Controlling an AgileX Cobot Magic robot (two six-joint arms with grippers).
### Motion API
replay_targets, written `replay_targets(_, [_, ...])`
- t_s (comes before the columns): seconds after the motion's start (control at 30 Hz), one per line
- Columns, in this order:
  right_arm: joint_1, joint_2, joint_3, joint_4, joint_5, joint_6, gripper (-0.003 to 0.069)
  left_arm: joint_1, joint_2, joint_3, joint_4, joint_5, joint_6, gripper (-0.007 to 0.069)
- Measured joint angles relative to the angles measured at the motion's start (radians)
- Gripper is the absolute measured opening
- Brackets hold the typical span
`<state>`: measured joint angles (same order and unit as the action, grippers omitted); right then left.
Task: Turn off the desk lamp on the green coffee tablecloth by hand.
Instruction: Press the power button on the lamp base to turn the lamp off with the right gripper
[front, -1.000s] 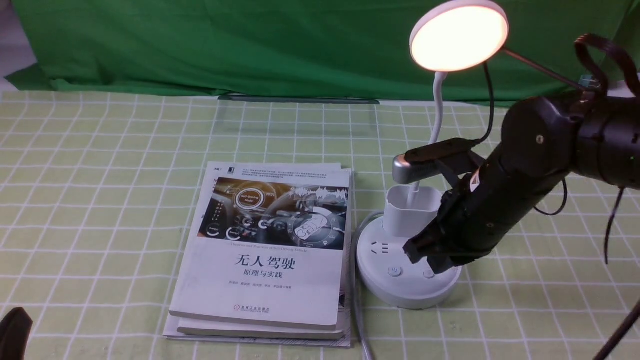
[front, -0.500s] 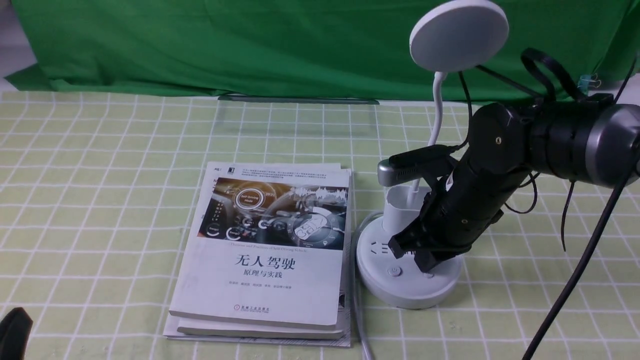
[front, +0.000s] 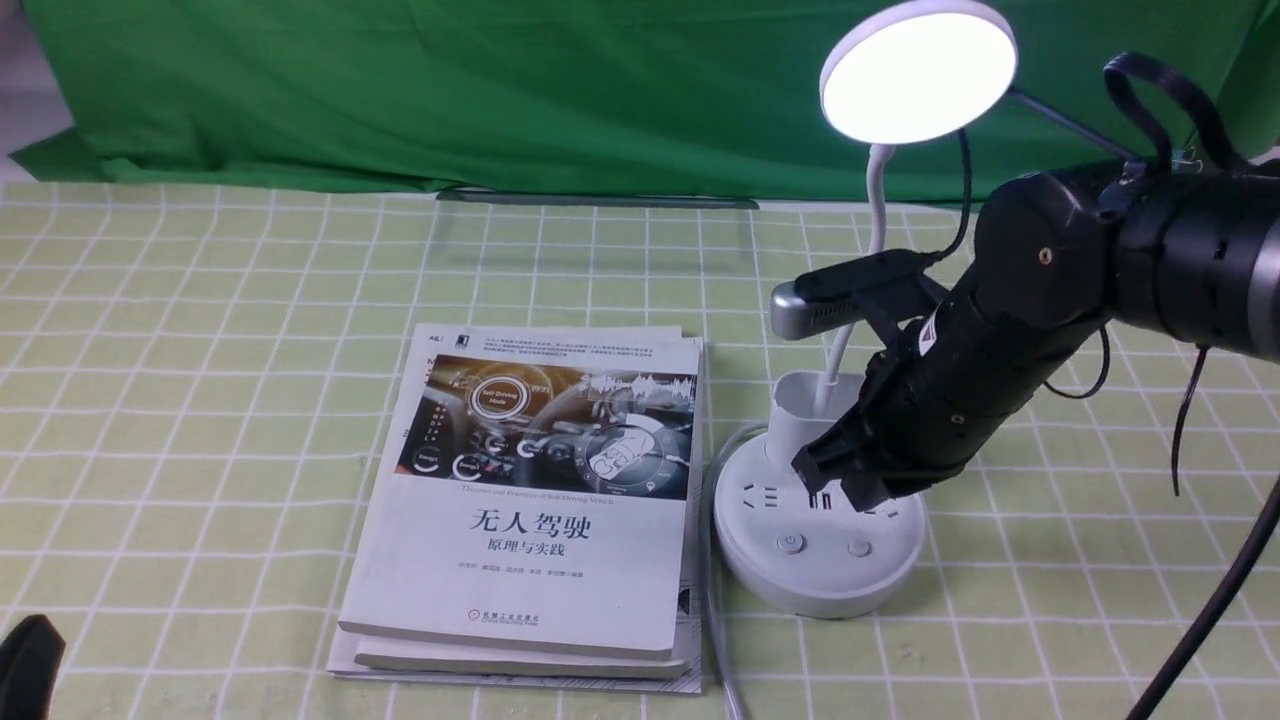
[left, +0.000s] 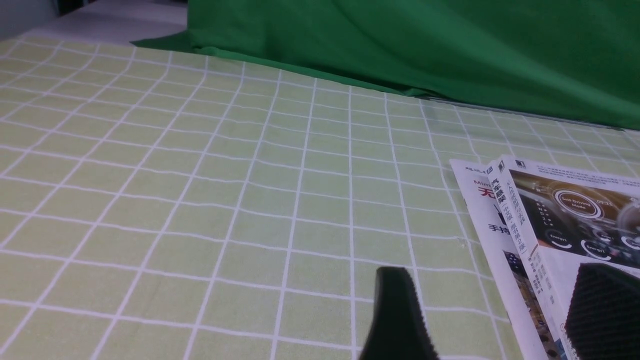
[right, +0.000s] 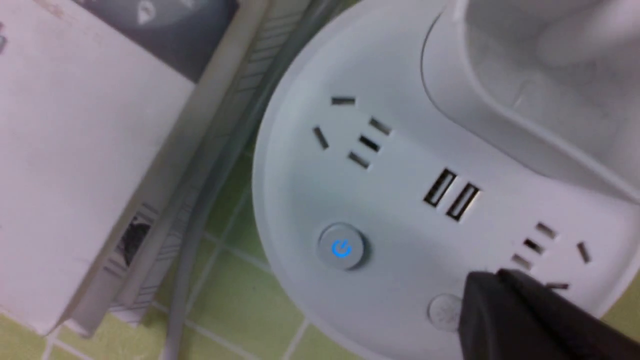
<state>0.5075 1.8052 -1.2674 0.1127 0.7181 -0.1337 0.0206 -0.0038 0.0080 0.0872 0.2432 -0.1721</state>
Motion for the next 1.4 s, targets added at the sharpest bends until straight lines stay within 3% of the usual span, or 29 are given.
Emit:
replay_targets(0.53, [0.002,0.098,-0.012,0.0,0.022,0.021,0.0043,0.0,0.0,0.0,0.0,0.0,0.0,0.041])
replay_targets(1.03, [0.008,-0.009,0.001,-0.006,0.019,0.022,0.0043,0.0,0.0,0.0,0.001,0.0,0.0,0.041])
replay_targets(1.4, [0.025,0.103,-0.011,0.01,0.02,0.033,0.0045,0.0,0.0,0.0,0.002,0.0,0.0,0.041])
